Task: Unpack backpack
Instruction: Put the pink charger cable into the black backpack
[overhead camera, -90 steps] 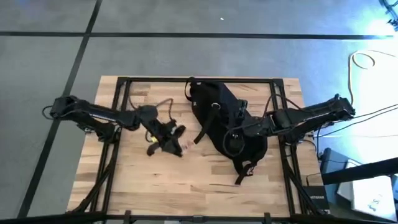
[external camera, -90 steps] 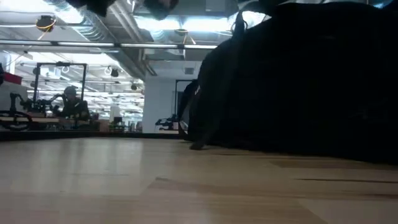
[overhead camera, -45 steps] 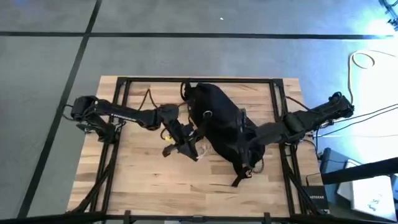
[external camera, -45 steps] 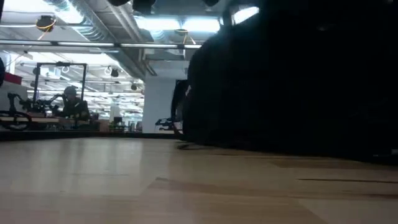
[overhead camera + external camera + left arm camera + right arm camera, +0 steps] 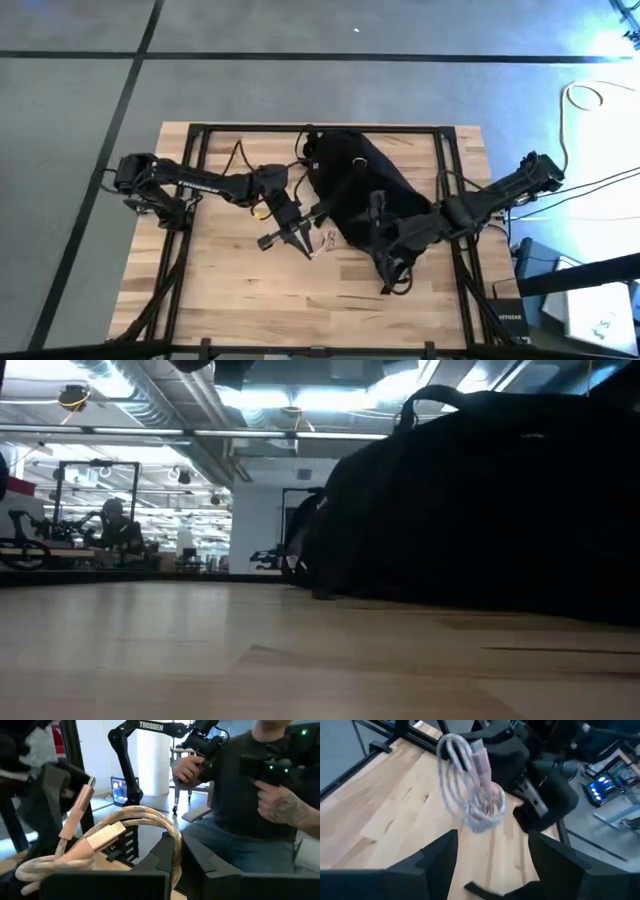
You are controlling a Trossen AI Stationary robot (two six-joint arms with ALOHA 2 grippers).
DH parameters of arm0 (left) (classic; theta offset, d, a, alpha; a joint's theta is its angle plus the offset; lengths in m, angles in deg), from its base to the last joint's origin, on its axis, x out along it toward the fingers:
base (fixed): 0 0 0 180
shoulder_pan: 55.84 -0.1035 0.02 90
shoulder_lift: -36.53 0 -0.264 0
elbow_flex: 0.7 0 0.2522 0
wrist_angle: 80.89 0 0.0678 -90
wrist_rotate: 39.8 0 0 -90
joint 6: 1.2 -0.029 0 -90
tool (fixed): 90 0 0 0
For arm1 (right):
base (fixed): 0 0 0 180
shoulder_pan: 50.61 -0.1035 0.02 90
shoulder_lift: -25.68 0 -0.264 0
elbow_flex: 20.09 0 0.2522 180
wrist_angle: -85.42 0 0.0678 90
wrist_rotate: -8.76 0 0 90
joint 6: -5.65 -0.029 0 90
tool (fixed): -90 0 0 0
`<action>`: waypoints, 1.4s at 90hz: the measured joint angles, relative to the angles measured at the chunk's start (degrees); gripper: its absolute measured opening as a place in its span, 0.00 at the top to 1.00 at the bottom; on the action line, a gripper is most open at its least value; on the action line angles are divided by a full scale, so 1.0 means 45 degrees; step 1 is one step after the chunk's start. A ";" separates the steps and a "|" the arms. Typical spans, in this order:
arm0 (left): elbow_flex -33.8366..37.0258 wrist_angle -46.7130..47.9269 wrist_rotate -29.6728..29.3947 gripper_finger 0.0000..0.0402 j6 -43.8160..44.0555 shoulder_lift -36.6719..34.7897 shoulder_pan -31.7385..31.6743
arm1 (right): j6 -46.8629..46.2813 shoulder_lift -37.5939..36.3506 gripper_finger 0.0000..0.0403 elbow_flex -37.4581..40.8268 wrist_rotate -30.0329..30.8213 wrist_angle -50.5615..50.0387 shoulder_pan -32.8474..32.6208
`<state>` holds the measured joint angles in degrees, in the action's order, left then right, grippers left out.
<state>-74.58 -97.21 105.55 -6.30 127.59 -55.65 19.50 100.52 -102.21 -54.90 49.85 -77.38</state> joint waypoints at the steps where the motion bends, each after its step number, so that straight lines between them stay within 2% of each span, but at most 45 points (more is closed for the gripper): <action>1: 0.0000 -0.0039 0.0003 1.00 -0.0023 0.0021 -0.0003 | 0.0049 0.0041 0.45 0.0001 0.0003 0.0087 0.0040; 10: 0.0000 -0.0396 0.0045 1.00 0.0084 0.0293 -0.0027 | 0.0479 0.0301 0.45 0.0001 -0.0119 0.0711 0.0375; 47: 0.0000 -0.1245 0.0011 1.00 0.0708 0.0508 -0.0030 | 0.0574 0.1010 0.45 0.0001 -0.2816 0.1123 0.1103; 55: 0.0000 -0.1214 -0.0062 1.00 0.0682 0.0508 -0.0020 | 0.0548 0.1099 0.46 -0.0004 -0.3059 0.1233 0.1147; 66: 0.0000 -0.1209 -0.0083 1.00 0.0702 0.0508 -0.0030 | 0.0504 0.1113 0.56 -0.0004 -0.3093 0.1213 0.1147; 93: 0.0000 -0.1143 -0.0405 1.00 0.0704 0.0508 -0.0026 | 0.0670 0.1110 0.96 -0.0004 -0.3108 0.1084 0.1147; 112: 0.0000 -0.0608 -0.1013 0.98 0.0760 0.0508 0.0082 | 0.0669 0.1006 0.98 -0.0002 -0.3088 0.0947 0.1143; 119: 0.0000 -0.0555 -0.1371 0.93 0.1143 0.0508 0.0078 | 0.0596 0.0786 0.99 0.0001 -0.3069 0.0753 0.1143; 126: 0.0000 -0.0669 -0.1619 0.83 0.1449 0.0508 0.0066 | 0.0341 0.0517 0.99 0.0001 -0.3071 0.0591 0.1143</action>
<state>-74.58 -100.22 98.26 0.22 129.87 -55.35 21.04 102.85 -102.21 -68.72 52.51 -72.24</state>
